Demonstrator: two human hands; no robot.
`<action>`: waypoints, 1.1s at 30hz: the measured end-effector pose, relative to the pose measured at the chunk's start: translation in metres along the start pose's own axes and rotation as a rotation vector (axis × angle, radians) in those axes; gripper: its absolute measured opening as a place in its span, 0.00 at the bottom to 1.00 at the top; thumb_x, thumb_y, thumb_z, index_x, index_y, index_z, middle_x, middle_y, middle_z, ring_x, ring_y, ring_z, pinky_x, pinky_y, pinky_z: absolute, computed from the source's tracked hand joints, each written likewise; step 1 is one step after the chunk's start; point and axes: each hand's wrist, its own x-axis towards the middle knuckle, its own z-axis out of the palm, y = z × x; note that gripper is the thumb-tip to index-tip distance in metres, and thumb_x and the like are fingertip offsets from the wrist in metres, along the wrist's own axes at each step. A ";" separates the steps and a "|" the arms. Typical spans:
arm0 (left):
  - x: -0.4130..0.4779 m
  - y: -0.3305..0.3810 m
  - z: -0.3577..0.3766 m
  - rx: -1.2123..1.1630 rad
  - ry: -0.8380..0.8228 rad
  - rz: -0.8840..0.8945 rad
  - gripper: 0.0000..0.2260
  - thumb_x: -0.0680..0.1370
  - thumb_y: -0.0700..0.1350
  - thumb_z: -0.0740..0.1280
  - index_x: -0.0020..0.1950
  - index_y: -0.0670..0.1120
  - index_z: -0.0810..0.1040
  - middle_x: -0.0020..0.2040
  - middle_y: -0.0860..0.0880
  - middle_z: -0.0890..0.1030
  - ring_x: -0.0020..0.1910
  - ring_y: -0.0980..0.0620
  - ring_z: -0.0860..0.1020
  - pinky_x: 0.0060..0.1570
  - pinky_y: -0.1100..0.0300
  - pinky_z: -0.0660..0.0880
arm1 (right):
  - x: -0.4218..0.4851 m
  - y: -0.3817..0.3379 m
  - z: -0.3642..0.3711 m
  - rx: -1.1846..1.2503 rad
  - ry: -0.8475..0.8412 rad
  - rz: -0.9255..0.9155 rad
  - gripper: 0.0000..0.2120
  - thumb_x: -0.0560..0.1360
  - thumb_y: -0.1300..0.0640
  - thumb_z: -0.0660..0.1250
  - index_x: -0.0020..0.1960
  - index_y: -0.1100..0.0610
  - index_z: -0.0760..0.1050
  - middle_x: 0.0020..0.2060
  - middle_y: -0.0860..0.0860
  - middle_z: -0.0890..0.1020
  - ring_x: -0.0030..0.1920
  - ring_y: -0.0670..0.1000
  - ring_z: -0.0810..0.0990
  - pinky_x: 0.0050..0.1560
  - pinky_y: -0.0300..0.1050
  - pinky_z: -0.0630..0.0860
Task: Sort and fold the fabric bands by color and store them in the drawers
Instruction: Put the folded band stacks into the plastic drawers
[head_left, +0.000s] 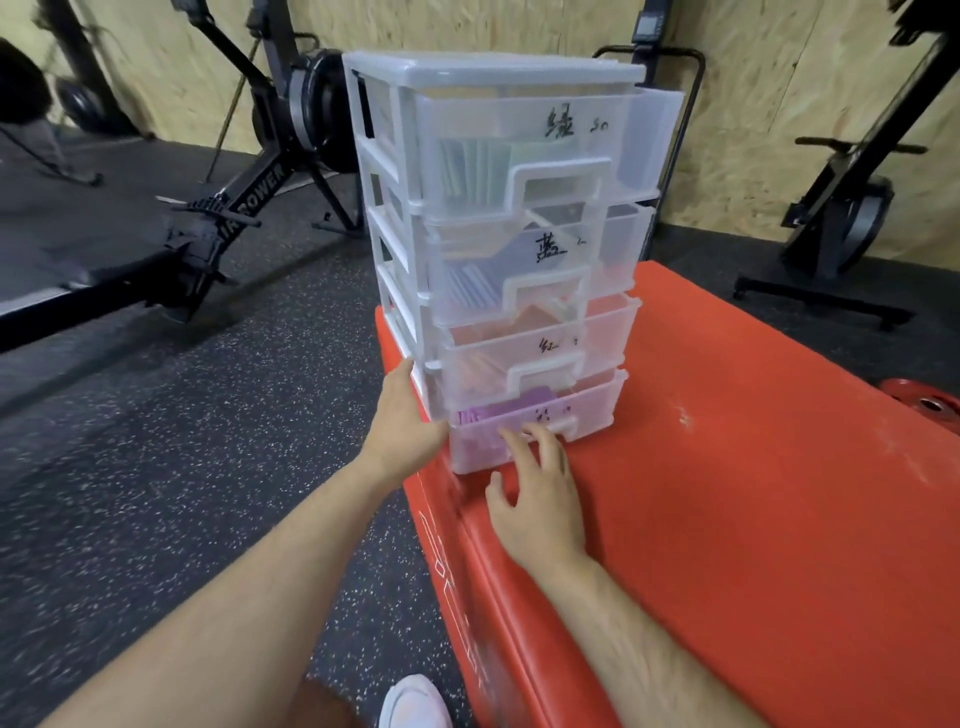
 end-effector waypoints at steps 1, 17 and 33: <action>0.004 -0.002 0.000 -0.018 -0.033 0.029 0.33 0.67 0.40 0.73 0.70 0.53 0.68 0.65 0.56 0.76 0.64 0.57 0.76 0.64 0.51 0.74 | 0.005 0.000 0.005 -0.015 -0.020 0.002 0.26 0.72 0.55 0.67 0.70 0.51 0.72 0.69 0.51 0.70 0.70 0.53 0.69 0.69 0.49 0.70; 0.009 -0.013 -0.013 -0.038 -0.047 0.132 0.31 0.71 0.48 0.76 0.62 0.70 0.62 0.60 0.77 0.63 0.65 0.69 0.66 0.65 0.68 0.65 | 0.059 -0.019 0.057 -0.148 -0.184 0.089 0.25 0.69 0.55 0.66 0.65 0.55 0.74 0.64 0.58 0.73 0.66 0.61 0.70 0.57 0.56 0.75; 0.025 0.034 -0.014 -0.133 0.129 0.199 0.39 0.74 0.49 0.73 0.79 0.48 0.56 0.77 0.58 0.60 0.76 0.63 0.58 0.72 0.68 0.57 | 0.059 -0.036 -0.006 -0.133 0.195 -0.071 0.39 0.65 0.59 0.67 0.76 0.46 0.66 0.74 0.52 0.66 0.73 0.57 0.67 0.68 0.54 0.69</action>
